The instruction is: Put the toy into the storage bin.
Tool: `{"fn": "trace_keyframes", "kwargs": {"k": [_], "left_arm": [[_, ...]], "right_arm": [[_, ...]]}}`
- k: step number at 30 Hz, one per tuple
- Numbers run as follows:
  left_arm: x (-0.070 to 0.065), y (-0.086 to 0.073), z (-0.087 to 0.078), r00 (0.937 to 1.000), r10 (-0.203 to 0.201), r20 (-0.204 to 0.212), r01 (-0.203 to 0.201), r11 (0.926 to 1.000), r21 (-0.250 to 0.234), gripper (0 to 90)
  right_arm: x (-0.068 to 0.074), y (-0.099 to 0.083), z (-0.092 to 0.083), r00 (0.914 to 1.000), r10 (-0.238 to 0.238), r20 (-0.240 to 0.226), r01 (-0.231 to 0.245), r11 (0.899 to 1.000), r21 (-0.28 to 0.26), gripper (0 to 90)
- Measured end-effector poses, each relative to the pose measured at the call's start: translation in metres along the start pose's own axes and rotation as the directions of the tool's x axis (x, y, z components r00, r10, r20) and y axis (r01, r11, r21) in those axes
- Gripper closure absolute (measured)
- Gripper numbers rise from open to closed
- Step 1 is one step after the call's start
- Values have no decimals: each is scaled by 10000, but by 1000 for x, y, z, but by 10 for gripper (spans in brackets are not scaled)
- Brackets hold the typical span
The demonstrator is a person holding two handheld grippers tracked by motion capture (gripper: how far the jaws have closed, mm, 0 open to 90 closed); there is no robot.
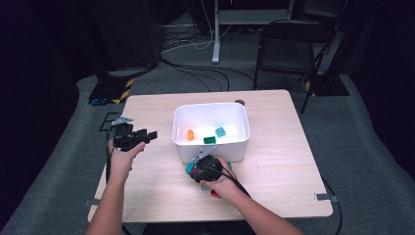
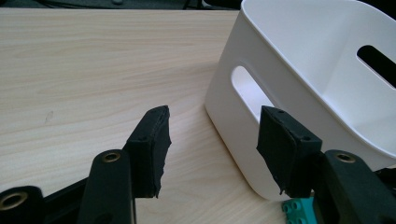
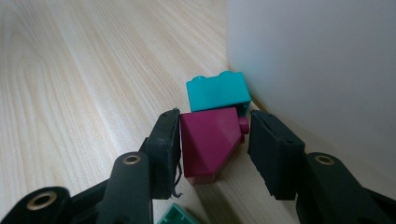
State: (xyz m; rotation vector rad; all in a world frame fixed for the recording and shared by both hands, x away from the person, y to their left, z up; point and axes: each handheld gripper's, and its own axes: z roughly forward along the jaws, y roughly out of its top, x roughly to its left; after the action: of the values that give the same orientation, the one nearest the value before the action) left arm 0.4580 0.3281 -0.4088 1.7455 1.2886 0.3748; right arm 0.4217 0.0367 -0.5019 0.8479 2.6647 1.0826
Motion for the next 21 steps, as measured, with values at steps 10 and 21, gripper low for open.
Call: {"fn": "trace_keyframes", "kwargs": {"k": [10,21], "left_arm": [[0,0,0,10000,17,-4,-17,10000,16,434],[0,0,0,10000,11,-23,-11,10000,12,434]], "right_arm": [[4,2,1,9994,-350,-1,350,9994,-64,562],[13,8,-22,9972,-741,-78,738,9968,-322,562]]}}
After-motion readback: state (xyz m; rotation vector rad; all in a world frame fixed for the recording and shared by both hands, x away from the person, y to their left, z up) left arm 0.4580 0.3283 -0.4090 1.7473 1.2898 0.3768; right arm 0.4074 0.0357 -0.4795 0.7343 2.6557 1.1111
